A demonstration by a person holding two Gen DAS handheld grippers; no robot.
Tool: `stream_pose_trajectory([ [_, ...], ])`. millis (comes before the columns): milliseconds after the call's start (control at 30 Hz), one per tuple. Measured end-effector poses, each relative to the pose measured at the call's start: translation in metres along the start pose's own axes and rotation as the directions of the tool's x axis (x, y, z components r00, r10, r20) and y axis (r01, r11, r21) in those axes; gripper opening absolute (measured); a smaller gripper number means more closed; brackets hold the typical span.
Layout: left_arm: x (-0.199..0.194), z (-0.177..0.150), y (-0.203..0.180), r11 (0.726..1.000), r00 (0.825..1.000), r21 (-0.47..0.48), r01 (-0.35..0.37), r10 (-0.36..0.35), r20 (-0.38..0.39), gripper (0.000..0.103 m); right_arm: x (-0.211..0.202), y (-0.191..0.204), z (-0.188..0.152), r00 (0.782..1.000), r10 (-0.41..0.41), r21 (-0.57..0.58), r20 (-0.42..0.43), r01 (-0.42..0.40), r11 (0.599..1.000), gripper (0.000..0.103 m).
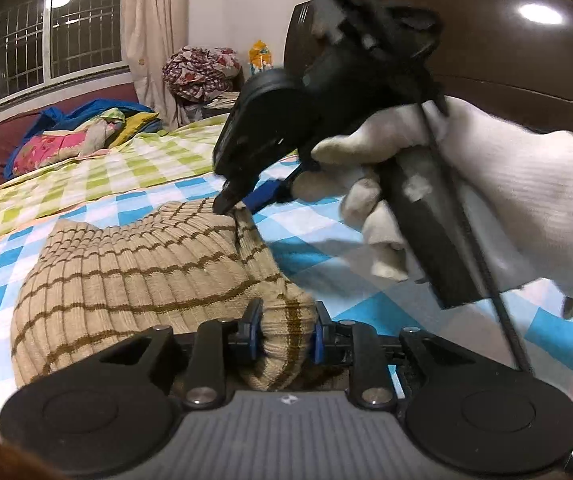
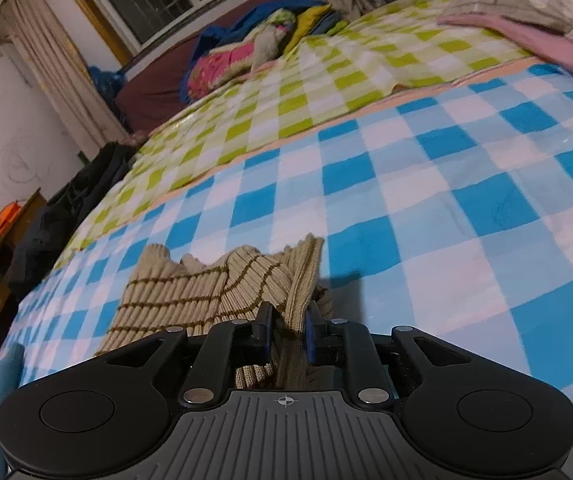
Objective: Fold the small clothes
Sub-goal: 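Open both tools and release the compact folded sweater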
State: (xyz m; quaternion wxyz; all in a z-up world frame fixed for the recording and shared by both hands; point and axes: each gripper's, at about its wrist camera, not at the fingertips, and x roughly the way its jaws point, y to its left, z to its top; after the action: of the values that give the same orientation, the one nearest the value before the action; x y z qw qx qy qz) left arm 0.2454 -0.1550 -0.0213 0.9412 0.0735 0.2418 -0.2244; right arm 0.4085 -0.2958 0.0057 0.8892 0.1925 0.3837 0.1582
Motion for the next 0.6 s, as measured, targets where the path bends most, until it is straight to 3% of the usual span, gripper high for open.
stream_pose_trajectory([
  [100,-0.004,-0.002,-0.001,1.0,1.0,0.0,0.014,-0.014,0.0,0.036,-0.023,0.005,-0.005,0.998,-0.006,-0.011,0.059,0.007,1.0,0.019],
  [167,-0.008,-0.003,-0.003,1.0,1.0,0.003,0.021,-0.021,0.0,0.041,-0.037,0.008,-0.012,0.997,0.039,-0.011,0.066,-0.038,0.999,0.02],
  [267,-0.021,-0.006,-0.006,1.0,1.0,0.011,0.026,-0.026,0.0,0.045,-0.044,0.012,-0.021,0.995,0.097,-0.008,0.029,-0.097,0.995,0.026],
  [467,-0.059,-0.015,0.002,1.0,1.0,0.028,0.006,-0.006,0.007,0.049,-0.021,0.015,-0.039,0.989,0.134,0.021,-0.054,-0.133,0.991,0.037],
  [567,-0.073,-0.015,0.012,1.0,1.0,0.007,-0.018,0.018,0.009,0.049,-0.017,0.018,-0.044,0.989,0.144,0.02,-0.042,-0.143,0.99,0.035],
  [600,-0.077,-0.014,0.017,0.999,0.999,0.001,-0.034,0.034,0.017,0.05,-0.019,0.017,-0.045,0.988,0.151,0.023,-0.037,-0.15,0.988,0.023],
])
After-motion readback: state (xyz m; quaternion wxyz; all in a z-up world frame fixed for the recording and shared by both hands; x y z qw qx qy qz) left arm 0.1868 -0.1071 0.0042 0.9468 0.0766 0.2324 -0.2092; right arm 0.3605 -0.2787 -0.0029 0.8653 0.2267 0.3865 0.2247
